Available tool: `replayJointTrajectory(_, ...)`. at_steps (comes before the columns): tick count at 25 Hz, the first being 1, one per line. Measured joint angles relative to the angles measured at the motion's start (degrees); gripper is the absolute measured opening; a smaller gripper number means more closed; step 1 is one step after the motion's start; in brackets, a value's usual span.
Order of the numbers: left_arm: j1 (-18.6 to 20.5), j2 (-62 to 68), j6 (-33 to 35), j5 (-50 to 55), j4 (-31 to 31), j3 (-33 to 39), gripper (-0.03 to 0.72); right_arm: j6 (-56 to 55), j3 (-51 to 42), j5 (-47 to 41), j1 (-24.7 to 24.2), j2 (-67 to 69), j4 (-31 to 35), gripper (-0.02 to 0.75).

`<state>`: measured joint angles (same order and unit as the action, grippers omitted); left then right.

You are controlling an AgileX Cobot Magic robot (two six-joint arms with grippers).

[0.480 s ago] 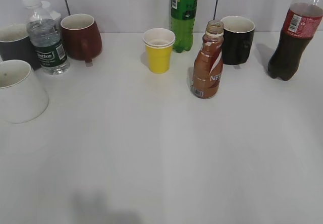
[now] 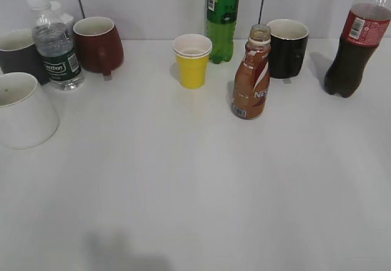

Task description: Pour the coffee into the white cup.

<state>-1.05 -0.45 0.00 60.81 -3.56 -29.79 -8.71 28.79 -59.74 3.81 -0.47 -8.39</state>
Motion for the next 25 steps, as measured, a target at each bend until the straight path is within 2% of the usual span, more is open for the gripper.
replayJointTrajectory(5,0.00,1.60,0.00,-2.73,0.00,-1.16,0.453,0.00,0.00,0.00,0.00,0.00,0.00,0.570)
replayJointTrajectory(9,0.00,5.44,0.00,-13.29,0.74,-2.04,0.453,0.00,0.00,0.00,0.00,0.00,0.00,0.570)
replayJointTrajectory(16,0.00,17.53,0.00,-27.97,8.86,-2.06,0.453,0.00,0.00,0.00,0.00,0.00,0.00,0.570)
replayJointTrajectory(25,0.00,37.57,0.00,-57.50,12.05,6.11,0.453,0.00,0.00,0.00,0.00,0.00,0.00,0.570)
